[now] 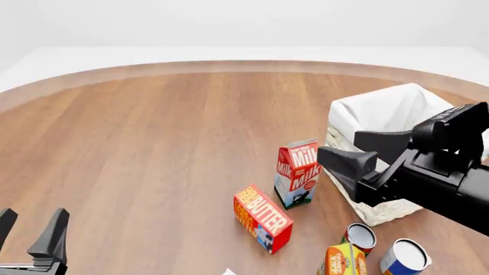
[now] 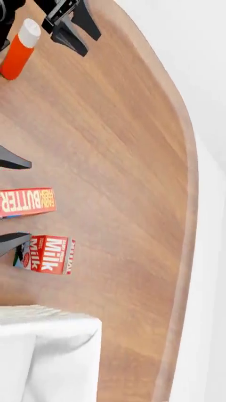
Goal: Pick up the cream cheese box and the butter, and put them in the basket.
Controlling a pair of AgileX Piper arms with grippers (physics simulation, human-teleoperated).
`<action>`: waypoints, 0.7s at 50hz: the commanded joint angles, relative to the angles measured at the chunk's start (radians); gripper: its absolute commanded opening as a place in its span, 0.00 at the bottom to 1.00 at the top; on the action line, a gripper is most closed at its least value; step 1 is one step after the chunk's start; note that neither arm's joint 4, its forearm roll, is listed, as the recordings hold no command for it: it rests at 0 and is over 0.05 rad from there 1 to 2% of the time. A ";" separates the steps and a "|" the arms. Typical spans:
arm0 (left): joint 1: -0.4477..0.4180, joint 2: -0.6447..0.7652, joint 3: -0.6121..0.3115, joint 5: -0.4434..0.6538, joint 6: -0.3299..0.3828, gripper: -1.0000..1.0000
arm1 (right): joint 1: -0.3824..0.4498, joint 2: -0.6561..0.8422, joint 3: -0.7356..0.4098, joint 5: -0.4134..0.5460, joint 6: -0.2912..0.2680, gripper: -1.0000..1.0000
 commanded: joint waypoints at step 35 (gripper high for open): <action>0.000 0.000 0.000 0.000 0.000 1.00 | 0.038 0.364 -0.122 0.122 -0.060 1.00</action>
